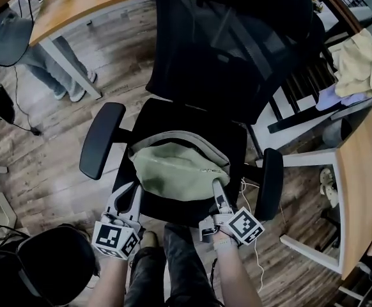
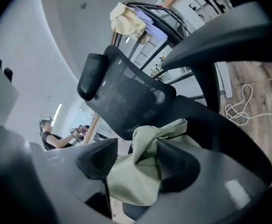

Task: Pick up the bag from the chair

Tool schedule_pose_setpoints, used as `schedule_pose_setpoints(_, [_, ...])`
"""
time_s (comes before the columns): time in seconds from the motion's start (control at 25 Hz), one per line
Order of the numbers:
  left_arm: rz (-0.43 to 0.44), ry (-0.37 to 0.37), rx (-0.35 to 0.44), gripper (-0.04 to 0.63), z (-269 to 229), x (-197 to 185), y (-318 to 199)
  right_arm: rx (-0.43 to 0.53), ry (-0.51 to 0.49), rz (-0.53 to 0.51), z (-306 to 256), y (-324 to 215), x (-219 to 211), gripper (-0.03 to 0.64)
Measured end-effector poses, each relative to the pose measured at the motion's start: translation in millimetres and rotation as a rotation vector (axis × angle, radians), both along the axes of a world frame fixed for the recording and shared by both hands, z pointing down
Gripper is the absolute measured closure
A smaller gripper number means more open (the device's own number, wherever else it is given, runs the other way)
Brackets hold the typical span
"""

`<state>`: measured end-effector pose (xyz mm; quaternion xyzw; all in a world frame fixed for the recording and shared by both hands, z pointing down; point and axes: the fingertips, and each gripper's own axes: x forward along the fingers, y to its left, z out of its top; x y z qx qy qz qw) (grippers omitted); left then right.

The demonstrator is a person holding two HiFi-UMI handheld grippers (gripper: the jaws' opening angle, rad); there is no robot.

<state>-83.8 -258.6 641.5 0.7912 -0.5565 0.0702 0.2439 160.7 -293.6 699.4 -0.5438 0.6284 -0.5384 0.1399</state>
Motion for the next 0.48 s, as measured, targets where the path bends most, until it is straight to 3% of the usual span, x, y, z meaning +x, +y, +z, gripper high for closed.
schedule_pose_setpoints(0.2, [-0.032,-0.011,-0.027,0.595,14.6,-6.0,-3.6,-0.097,-0.079,0.065,12.9,-9.3,4.8,0.362])
schedule_pose_setpoints(0.36, [-0.059,0.021,-0.069,0.524,30.4,-11.0,-3.6,-0.094,-0.11,0.089,15.0,-21.0,10.7,0.362])
schedule_pose_setpoints(0.44, [-0.055,0.043,-0.08,0.493,34.9,-9.4,-6.5,-0.096,-0.088,0.089,17.0,-24.4,14.2,0.397])
schedule_pose_setpoints(0.48, [-0.054,0.059,-0.086,0.472,36.9,-8.0,-8.3,-0.094,-0.074,0.085,17.3,-25.7,15.1,0.468])
